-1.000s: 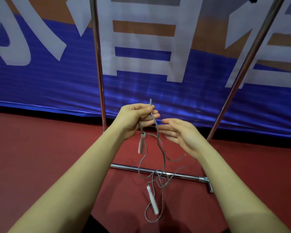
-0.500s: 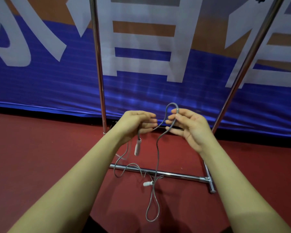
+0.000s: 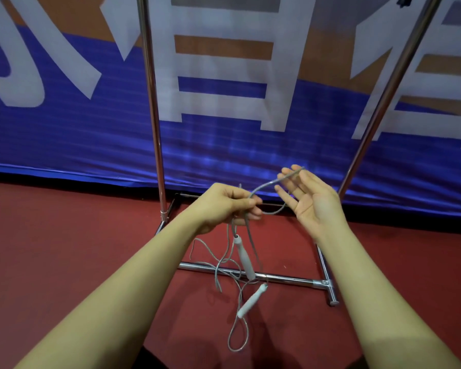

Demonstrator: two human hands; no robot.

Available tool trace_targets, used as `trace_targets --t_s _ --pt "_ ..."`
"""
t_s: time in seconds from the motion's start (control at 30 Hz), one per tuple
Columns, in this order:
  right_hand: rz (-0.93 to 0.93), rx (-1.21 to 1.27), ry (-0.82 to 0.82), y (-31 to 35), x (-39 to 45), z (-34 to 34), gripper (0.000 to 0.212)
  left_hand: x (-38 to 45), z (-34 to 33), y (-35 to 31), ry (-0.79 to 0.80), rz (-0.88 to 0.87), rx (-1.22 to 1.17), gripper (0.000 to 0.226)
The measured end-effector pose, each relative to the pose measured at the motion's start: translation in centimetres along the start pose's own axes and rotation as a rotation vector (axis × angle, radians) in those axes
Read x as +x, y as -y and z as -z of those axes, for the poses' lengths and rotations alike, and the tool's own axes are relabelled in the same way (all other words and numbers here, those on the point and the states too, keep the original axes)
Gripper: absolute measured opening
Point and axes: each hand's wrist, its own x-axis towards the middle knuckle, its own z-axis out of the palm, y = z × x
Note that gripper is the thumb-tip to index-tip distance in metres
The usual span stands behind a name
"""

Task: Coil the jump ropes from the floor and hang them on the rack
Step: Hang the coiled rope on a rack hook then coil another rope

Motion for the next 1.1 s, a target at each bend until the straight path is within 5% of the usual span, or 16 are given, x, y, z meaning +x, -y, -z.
trace_targets --t_s 0.27,0.43,0.73,1.1 --pt "-0.273 -0.692 0.236 -2.6 -0.6 0.1 0.017 0.0 1.9 -2.3 -0.198 -0.113 -0.413 0.012" --pt "-0.161 -0.87 0.375 -3.4 -1.3 -1.1 0.018 0.0 2.5 -2.2 -0.273 -0.137 -0.486 0.012" --pt "-0.068 -0.608 0.222 -2.2 -1.2 -1.5 0.017 0.4 3.1 -1.6 -0.259 -0.016 -0.378 0.029" --pt "0.002 -0.1 0.044 -0.4 -0.9 -1.2 0.016 -0.1 0.9 0.2 0.068 0.081 0.009 0.015"
